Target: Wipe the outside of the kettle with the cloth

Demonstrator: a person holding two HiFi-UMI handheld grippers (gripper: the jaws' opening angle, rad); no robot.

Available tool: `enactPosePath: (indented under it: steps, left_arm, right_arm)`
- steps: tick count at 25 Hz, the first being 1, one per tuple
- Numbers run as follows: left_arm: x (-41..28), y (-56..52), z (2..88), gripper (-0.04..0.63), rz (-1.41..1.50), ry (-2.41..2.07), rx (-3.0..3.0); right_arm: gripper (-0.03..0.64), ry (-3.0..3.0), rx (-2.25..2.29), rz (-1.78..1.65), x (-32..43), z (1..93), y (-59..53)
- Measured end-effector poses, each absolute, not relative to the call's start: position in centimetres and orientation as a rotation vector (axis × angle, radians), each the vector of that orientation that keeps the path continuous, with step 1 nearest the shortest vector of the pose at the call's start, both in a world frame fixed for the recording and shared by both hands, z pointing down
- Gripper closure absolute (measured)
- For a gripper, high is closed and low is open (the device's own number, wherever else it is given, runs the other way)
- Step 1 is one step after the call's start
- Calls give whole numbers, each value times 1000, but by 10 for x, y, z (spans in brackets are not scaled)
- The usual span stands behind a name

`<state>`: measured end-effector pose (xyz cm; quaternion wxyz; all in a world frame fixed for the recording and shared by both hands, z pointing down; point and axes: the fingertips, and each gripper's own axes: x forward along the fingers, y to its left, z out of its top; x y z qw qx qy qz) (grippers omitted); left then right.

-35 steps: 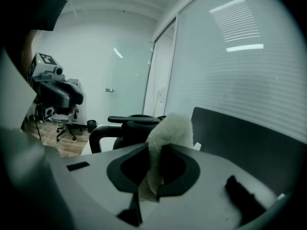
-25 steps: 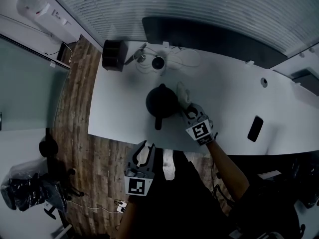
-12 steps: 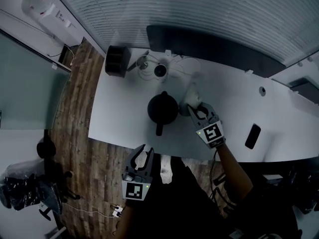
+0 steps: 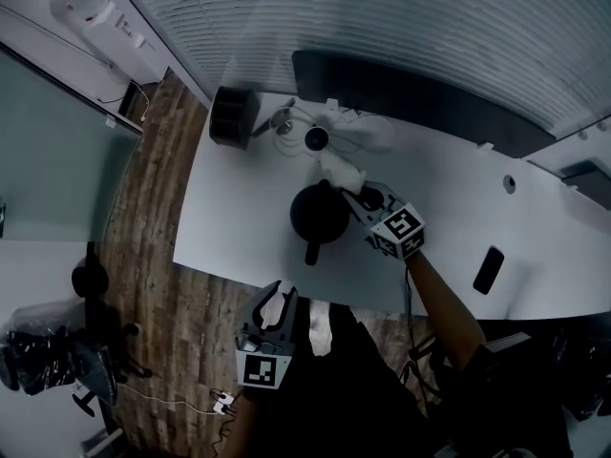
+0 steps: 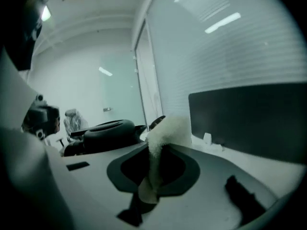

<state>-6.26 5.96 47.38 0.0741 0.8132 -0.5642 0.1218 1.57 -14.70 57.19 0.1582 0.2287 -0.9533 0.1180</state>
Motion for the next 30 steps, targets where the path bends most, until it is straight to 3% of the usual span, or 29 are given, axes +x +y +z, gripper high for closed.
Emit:
enactPosePath:
  steps: [8, 12, 15, 18, 21, 30]
  left_arm:
    - [-68, 60, 476, 509, 421, -1693, 2458]
    - [-67, 55, 472, 509, 418, -1679, 2492]
    - [-68, 51, 458, 508, 444, -1665, 2562]
    - [-63, 51, 435, 506, 196, -1551, 2536]
    - [-31, 51, 412, 417, 79, -1217, 2728]
    - [7, 90, 381, 382, 53, -678, 2948]
  right_arm:
    - [583, -2605, 608, 914, 31, 655, -147]
    - [583, -2565, 757, 925, 51, 666, -154]
    - [583, -2629, 970, 698, 87, 603, -158]
    - [583, -2804, 992, 410, 108, 499, -120]
    - [583, -2997, 759, 201, 91, 413, -51]
    - [583, -3137, 182, 226, 29, 345, 92]
